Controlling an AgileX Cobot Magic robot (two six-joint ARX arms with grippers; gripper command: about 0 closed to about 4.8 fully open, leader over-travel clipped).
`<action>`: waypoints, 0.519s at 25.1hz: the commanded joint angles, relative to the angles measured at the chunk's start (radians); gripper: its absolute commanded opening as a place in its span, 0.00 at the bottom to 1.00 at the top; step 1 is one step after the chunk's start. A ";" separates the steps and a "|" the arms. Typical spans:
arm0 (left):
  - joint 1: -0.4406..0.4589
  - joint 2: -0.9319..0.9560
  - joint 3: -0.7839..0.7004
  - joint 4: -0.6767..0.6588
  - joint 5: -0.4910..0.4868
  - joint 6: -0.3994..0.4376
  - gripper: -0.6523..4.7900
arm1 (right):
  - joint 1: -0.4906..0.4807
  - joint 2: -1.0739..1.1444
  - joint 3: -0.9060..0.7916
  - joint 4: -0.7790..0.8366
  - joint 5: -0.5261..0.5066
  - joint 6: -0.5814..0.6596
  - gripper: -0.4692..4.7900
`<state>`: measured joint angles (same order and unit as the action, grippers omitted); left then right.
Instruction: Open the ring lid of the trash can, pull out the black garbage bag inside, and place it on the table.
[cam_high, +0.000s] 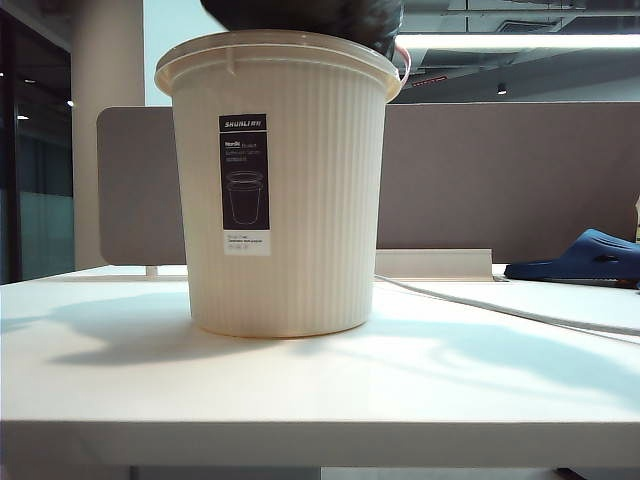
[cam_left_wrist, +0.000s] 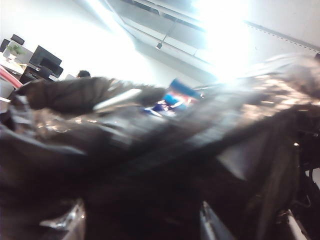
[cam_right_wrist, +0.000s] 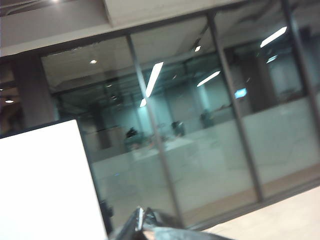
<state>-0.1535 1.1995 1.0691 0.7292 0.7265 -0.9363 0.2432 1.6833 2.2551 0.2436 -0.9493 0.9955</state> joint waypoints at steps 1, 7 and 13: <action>-0.001 -0.005 0.003 0.009 0.013 0.001 0.65 | -0.041 -0.008 0.053 -0.019 -0.005 0.004 0.09; -0.001 -0.005 0.003 0.008 0.021 0.001 0.65 | -0.126 -0.011 0.072 -0.028 -0.014 0.026 0.09; -0.001 -0.005 0.003 -0.017 0.042 0.006 0.65 | -0.222 -0.011 0.072 -0.026 -0.011 0.026 0.09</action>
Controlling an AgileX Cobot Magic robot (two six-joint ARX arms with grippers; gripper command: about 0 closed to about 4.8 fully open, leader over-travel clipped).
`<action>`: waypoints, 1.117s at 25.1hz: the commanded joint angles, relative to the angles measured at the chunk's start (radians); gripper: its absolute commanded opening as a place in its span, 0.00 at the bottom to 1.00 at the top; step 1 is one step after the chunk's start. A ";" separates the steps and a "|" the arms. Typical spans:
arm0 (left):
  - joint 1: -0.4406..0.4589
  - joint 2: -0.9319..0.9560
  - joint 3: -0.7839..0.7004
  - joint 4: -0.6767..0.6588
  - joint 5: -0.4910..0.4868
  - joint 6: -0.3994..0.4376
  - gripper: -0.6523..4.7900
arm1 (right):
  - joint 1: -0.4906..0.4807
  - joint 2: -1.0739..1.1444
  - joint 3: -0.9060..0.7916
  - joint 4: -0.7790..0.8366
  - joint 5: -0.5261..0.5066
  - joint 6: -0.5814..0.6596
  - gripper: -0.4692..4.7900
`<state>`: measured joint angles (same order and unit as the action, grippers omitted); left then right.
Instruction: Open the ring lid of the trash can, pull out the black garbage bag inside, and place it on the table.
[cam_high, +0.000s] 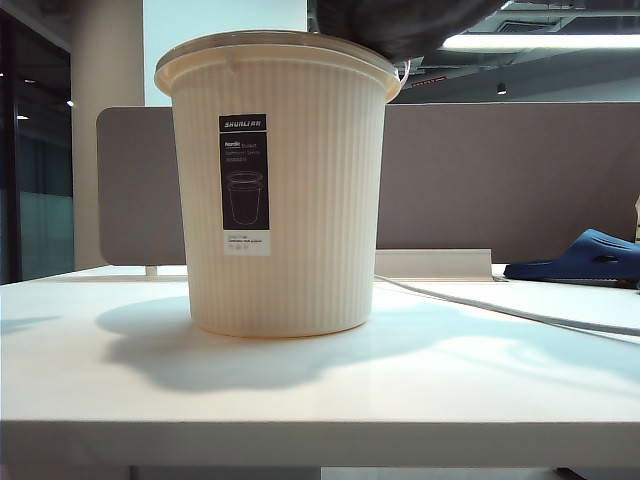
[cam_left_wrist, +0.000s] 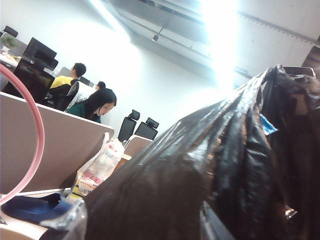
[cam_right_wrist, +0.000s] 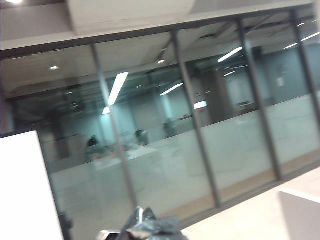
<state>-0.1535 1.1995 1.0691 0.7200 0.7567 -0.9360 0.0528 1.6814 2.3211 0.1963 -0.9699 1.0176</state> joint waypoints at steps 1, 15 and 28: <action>-0.001 -0.005 0.002 -0.008 0.019 0.005 0.65 | -0.050 -0.009 0.006 0.021 0.009 0.004 0.09; -0.032 -0.004 0.002 -0.008 0.107 0.102 0.65 | -0.241 -0.006 0.004 0.010 0.002 -0.113 0.09; -0.173 -0.003 0.003 -0.167 0.061 0.348 0.62 | -0.241 -0.002 0.004 -0.229 0.010 -0.388 0.09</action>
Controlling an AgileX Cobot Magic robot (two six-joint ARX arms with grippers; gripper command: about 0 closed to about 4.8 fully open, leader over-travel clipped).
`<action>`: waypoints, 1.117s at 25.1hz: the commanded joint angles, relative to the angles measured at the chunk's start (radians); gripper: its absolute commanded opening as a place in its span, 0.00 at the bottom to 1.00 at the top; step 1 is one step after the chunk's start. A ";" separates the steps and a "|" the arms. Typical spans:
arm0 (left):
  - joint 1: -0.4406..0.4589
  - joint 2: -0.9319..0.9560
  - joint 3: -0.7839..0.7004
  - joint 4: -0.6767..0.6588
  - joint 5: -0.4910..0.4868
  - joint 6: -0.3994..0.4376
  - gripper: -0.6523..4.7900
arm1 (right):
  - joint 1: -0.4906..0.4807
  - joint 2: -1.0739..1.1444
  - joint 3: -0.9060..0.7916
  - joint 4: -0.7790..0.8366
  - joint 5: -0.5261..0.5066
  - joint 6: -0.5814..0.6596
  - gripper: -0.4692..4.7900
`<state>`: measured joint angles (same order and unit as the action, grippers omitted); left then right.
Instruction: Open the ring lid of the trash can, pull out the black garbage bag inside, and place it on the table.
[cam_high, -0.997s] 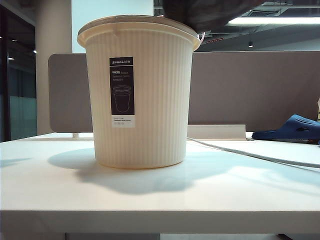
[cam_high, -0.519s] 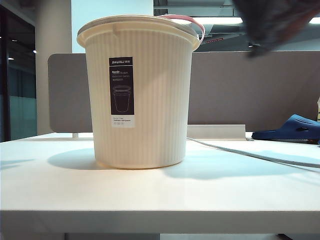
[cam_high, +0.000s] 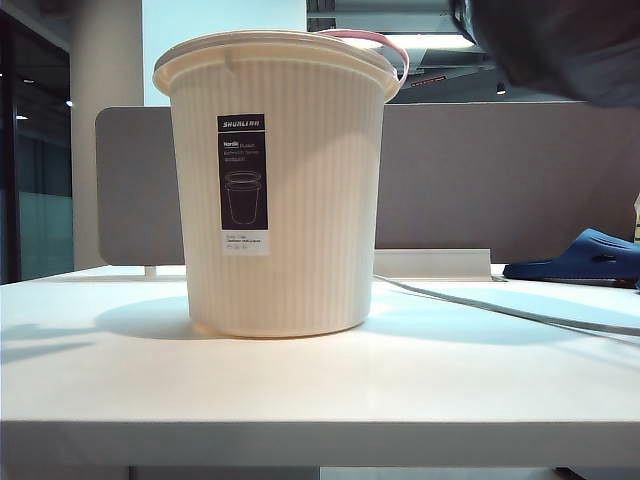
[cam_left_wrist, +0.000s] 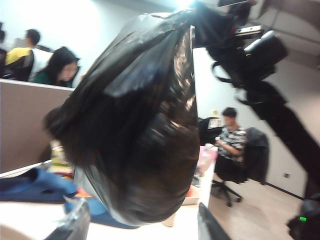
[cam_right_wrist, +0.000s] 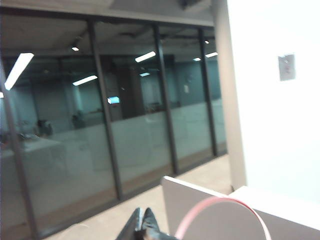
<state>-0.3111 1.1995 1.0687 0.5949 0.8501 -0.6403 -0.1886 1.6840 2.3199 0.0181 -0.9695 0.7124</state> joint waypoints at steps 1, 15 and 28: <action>-0.023 -0.003 0.003 -0.054 -0.040 0.067 0.62 | 0.000 -0.005 0.005 -0.074 0.010 -0.109 0.09; -0.174 -0.001 0.005 -0.175 -0.209 0.282 0.61 | 0.002 -0.005 0.002 -0.379 0.160 -0.420 0.09; -0.197 -0.001 0.005 -0.214 -0.237 0.312 0.61 | 0.050 0.009 -0.002 -0.525 0.381 -0.581 0.09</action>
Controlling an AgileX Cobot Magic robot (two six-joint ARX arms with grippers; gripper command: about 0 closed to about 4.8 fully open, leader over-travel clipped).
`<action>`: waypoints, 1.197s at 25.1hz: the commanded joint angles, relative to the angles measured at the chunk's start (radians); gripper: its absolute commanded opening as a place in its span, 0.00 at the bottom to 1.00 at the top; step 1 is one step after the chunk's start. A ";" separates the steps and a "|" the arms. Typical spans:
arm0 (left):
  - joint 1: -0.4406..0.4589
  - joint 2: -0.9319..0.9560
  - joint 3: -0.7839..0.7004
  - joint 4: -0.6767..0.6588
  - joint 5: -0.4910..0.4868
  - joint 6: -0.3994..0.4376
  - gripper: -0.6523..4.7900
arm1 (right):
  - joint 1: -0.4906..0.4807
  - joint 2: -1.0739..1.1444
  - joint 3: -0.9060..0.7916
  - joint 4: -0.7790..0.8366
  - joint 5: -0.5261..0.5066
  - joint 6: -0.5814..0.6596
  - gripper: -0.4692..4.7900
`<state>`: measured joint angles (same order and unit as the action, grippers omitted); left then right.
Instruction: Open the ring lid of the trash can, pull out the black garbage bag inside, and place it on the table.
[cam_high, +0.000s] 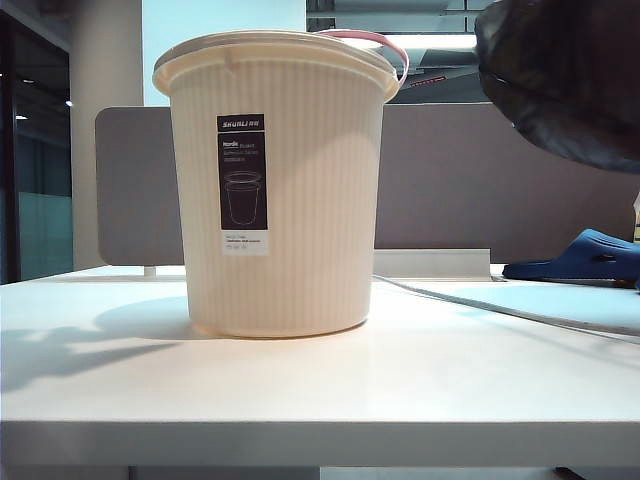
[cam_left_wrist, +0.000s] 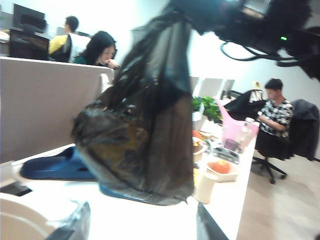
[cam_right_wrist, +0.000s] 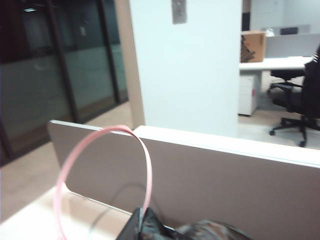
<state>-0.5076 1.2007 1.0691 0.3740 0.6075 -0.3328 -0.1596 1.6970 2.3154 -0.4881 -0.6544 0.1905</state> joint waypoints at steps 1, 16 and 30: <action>-0.001 -0.002 0.004 0.006 0.005 0.004 0.61 | 0.033 -0.002 0.003 -0.028 0.084 -0.077 0.09; 0.000 -0.002 0.004 -0.047 0.010 0.012 0.61 | 0.113 0.045 -0.050 -0.031 0.233 -0.143 0.09; 0.000 0.000 0.004 -0.080 -0.009 0.074 0.61 | 0.117 0.044 -0.251 0.081 0.234 -0.176 0.09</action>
<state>-0.5072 1.2018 1.0687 0.2905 0.6052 -0.2794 -0.0448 1.7519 2.0670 -0.4496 -0.4194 0.0353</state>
